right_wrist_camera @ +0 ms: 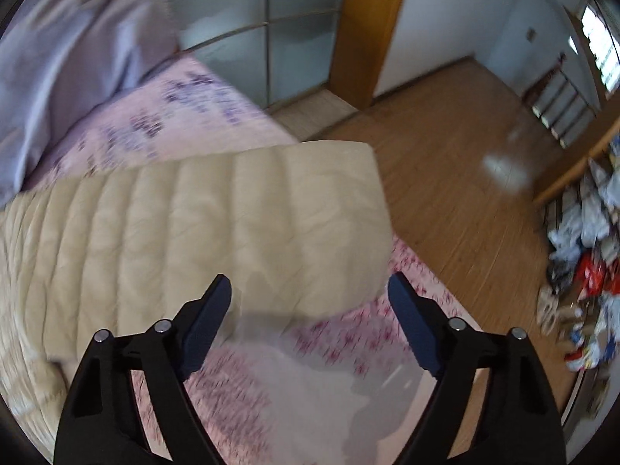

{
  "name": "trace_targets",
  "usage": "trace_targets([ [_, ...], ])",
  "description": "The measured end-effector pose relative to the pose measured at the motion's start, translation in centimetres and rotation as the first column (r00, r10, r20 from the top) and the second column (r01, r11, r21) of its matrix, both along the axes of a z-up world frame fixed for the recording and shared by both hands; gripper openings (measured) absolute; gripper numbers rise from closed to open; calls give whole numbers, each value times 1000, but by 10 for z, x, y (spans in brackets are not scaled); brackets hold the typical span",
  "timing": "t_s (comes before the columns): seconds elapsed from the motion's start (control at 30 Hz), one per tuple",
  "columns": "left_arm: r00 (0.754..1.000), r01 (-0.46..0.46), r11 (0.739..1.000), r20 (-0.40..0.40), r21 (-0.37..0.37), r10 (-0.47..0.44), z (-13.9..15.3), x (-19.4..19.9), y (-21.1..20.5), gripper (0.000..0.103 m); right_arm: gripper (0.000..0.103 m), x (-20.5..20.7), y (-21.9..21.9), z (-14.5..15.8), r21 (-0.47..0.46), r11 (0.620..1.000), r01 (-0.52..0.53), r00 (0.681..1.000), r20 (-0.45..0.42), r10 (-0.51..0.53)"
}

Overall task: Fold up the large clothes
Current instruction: 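Reach the right tool to the sleeve nearest it and grasp the cuff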

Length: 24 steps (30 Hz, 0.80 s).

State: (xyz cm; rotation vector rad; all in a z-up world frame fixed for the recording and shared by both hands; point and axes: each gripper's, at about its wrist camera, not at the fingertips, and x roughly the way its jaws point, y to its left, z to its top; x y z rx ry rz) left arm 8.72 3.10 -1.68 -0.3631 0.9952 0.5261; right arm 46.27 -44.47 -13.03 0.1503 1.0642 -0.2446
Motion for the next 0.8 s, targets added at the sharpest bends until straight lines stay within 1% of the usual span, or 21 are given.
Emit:
trace_targets([
  [0.07, 1000, -9, 1000, -4, -2, 9, -1, 1, 2, 101, 83, 9, -13, -6, 55, 998, 35, 999, -6, -35],
  [0.2, 1000, -24, 1000, -16, -7, 24, -2, 1, 6, 101, 82, 14, -25, -13, 119, 991, 66, 998, -13, -65],
  [0.27, 999, -31, 999, -21, -10, 31, -3, 0, 9, 101, 75, 17, -32, -22, 155, 984, 84, 996, -40, -79],
  [0.37, 999, -37, 999, -22, -11, 37, -3, 0, 11, 101, 69, 14, -37, -29, 202, 972, 120, 992, -67, -108],
  [0.43, 999, -38, 999, -24, -13, 37, -3, 0, 12, 101, 65, 12, -36, -29, 188, 974, 123, 992, -54, -115],
  [0.5, 999, -37, 999, -24, -15, 36, -4, 0, 12, 101, 56, 12, -34, -29, 150, 982, 114, 993, -51, -107],
  [0.53, 999, -36, 999, -25, -16, 35, -4, 0, 13, 101, 48, 11, -33, -28, 133, 985, 112, 993, -47, -107],
  [0.57, 999, -36, 999, -24, -17, 35, -4, 0, 14, 101, 39, 10, -33, -28, 131, 985, 110, 993, -44, -106],
  [0.6, 999, -36, 999, -23, -19, 35, -4, -1, 14, 101, 34, 10, -32, -27, 137, 985, 108, 994, -37, -104],
  [0.63, 999, -35, 999, -21, -21, 35, -4, -1, 16, 101, 25, 10, -32, -26, 143, 984, 106, 994, -35, -102],
  [0.67, 999, -35, 999, -20, -22, 34, -3, -1, 17, 101, 20, 10, -31, -25, 147, 984, 103, 994, -35, -99],
  [0.73, 999, -33, 999, -17, -22, 32, -3, -2, 19, 101, 15, 9, -29, -23, 141, 985, 101, 995, -33, -97],
  [0.8, 999, -32, 999, -13, -24, 32, -3, -4, 22, 101, 13, 9, -23, -17, 123, 987, 101, 995, -24, -99],
])
